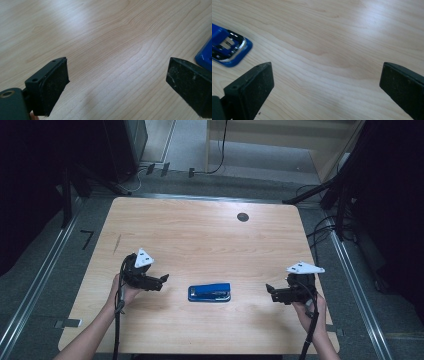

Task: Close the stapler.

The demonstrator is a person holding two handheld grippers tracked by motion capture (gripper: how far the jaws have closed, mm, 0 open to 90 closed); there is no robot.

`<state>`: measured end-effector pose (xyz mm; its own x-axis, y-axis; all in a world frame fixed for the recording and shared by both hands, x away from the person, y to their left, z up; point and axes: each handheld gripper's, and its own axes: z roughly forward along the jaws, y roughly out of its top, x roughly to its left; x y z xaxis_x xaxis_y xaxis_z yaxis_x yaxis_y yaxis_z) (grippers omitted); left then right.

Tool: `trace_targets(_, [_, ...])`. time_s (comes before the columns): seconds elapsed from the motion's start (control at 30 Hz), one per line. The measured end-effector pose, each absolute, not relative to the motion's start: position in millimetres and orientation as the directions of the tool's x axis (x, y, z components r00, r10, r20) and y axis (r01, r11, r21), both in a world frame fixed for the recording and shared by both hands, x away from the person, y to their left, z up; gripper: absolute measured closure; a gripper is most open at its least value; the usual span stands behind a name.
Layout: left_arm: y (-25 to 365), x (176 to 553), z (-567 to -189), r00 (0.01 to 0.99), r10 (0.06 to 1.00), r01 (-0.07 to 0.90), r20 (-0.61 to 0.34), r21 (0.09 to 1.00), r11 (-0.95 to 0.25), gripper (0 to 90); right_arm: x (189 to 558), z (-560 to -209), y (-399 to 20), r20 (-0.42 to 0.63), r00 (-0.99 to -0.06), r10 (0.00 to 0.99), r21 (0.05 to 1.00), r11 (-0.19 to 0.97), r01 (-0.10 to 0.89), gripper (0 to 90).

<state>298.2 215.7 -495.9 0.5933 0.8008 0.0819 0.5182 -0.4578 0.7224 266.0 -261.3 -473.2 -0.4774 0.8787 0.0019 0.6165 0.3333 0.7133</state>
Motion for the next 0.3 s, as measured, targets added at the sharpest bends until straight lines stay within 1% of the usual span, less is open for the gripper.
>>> trace_targets(0.2, [222.0, 304.0, -504.9, 0.566, 0.820, 0.557, 0.083, 0.695, -0.455, 5.2, 268.9, -493.4, -290.9, 0.036, -0.437, 0.899, 0.676, 0.300, 0.673, 0.0])
trace_targets(0.3, [223.6, 308.0, -511.4, 0.551, 0.835, 0.603, 0.010, 0.687, -0.406, 5.3, 272.7, -504.4, -296.0, 0.054, -0.435, 0.899, 0.639, 0.304, 0.707, 0.0])
